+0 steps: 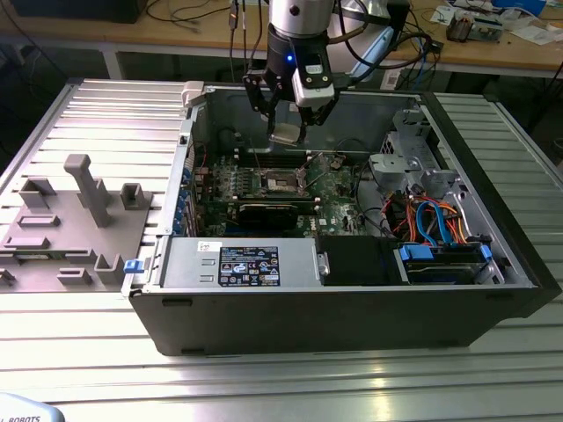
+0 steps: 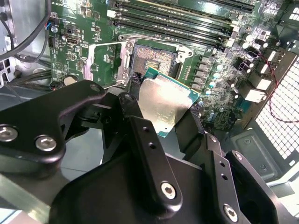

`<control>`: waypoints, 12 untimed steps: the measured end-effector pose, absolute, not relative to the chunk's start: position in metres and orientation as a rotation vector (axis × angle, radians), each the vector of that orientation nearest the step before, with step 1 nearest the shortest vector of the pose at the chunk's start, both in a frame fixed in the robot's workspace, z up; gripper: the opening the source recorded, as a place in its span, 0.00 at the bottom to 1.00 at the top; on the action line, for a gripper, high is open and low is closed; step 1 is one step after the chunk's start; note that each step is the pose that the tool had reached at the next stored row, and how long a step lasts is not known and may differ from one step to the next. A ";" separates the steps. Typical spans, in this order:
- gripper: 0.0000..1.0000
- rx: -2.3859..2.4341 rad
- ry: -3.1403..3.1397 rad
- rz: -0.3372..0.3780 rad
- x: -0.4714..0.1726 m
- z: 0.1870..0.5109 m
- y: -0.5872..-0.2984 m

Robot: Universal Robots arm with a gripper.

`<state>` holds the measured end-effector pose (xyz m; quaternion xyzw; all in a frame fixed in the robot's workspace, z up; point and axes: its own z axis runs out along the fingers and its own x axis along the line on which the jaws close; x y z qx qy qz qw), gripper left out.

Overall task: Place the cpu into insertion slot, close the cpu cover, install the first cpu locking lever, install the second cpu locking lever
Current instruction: 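Place the cpu into insertion slot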

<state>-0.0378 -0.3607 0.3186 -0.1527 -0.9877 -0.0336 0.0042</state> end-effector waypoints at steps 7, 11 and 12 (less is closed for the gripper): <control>0.55 -0.509 -3.090 -0.105 -0.038 0.319 -0.361; 0.55 -0.525 -3.088 -0.106 -0.038 0.319 -0.361; 0.55 -0.528 -3.088 -0.105 -0.038 0.319 -0.361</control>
